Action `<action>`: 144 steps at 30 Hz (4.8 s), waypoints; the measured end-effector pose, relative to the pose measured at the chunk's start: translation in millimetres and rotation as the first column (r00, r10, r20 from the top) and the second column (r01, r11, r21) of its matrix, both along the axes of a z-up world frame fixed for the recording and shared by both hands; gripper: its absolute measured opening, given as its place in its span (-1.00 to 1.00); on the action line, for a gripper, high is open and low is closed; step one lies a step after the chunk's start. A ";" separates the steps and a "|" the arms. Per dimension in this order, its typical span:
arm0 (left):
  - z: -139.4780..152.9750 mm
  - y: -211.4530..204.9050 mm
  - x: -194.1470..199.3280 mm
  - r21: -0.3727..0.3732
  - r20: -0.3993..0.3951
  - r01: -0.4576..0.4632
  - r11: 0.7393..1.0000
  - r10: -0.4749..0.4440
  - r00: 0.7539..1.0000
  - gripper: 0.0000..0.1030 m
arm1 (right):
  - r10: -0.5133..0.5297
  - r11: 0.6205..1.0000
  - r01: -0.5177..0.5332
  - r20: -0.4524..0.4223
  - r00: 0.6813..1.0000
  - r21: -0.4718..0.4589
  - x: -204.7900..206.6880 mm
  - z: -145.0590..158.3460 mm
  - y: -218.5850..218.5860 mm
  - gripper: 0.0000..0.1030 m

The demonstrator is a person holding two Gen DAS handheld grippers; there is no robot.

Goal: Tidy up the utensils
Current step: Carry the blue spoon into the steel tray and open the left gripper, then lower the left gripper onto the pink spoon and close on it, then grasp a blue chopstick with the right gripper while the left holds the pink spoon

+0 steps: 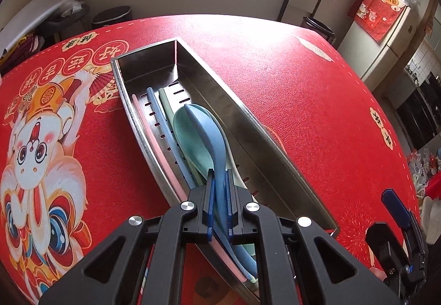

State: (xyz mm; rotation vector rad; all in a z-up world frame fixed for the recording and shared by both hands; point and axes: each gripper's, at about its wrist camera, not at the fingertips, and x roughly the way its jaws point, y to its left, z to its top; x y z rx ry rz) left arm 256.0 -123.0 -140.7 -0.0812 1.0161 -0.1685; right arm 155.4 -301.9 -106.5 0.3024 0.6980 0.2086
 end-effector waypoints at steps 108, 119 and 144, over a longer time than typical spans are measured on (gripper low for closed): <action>-25.6 88.4 -192.8 -0.123 0.090 0.155 0.980 -0.145 0.985 -0.68 | 0.108 0.994 -0.106 -0.106 0.988 0.024 -84.3 -22.9 34.9 0.72; -17.6 97.4 -209.3 -0.181 0.078 0.195 0.964 -0.183 0.980 -0.75 | 0.110 0.994 -0.107 -0.104 0.988 0.030 -85.9 -22.6 33.3 0.72; -22.9 116.5 -208.2 -0.057 0.080 0.110 0.992 -0.105 0.991 -0.86 | 0.160 0.987 -0.160 -0.105 0.981 0.009 -85.7 -21.0 43.8 0.71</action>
